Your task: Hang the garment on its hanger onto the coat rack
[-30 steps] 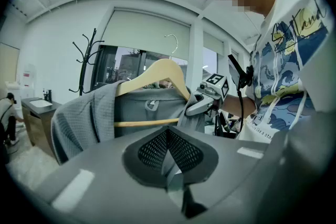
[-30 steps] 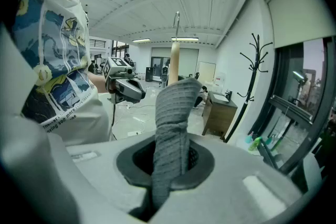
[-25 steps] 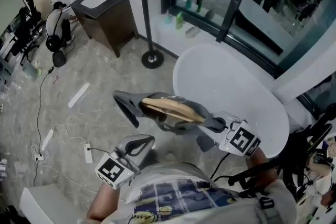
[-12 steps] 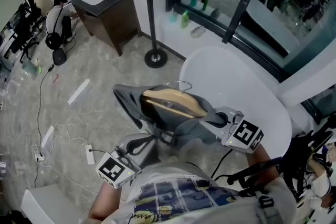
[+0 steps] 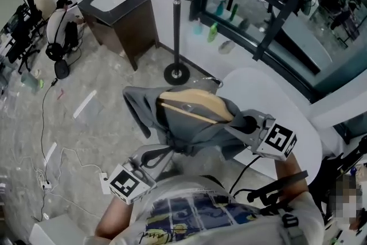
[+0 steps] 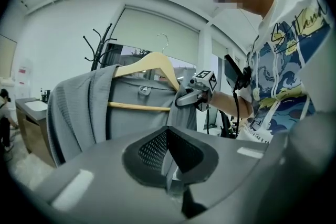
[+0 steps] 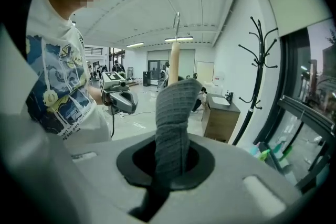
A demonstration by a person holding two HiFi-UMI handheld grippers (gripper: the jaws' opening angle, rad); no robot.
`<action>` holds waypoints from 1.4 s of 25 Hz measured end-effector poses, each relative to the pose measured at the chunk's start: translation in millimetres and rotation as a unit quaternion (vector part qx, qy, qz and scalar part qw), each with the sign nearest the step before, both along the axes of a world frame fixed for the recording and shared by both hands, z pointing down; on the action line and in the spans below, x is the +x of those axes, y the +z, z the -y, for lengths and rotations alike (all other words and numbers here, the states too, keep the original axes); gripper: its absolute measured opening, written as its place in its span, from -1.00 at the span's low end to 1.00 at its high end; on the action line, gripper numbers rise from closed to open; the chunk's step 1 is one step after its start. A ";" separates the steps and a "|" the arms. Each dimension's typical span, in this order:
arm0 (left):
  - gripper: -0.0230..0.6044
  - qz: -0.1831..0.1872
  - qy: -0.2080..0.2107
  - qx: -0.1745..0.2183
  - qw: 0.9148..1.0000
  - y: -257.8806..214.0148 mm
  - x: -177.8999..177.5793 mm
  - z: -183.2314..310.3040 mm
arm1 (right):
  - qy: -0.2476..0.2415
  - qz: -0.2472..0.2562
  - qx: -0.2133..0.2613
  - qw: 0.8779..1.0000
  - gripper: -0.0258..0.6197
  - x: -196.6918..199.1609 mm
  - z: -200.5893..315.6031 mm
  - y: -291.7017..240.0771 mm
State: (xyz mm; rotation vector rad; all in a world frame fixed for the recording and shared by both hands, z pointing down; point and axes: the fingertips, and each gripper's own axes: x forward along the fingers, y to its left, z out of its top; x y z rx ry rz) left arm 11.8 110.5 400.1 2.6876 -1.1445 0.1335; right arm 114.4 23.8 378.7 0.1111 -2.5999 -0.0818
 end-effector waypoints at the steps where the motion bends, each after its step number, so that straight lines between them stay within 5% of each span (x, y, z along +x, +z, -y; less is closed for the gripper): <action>1: -0.92 0.006 0.006 0.003 1.000 1.1 -12.1 6.7 | 0.002 0.001 0.002 1.000 -0.89 -10.7 9.1 -1.3; 7: -0.92 0.018 0.015 0.017 1.000 -4.6 -73.8 53.5 | 0.019 0.014 0.013 1.000 -0.89 -69.4 76.4 -15.4; 12: -0.92 -0.012 -0.015 0.006 1.000 -1.6 -98.6 93.7 | 0.019 0.026 0.017 0.999 -0.89 -96.4 144.4 -23.1; 16: -0.92 0.000 -0.026 0.007 1.000 2.3 -113.4 136.1 | 0.015 0.029 0.029 0.999 -0.89 -112.4 206.9 -33.8; 35: -0.92 0.009 -0.083 0.015 0.996 -14.1 -119.8 328.8 | -0.062 0.018 0.043 0.997 -0.89 -166.5 469.4 -87.3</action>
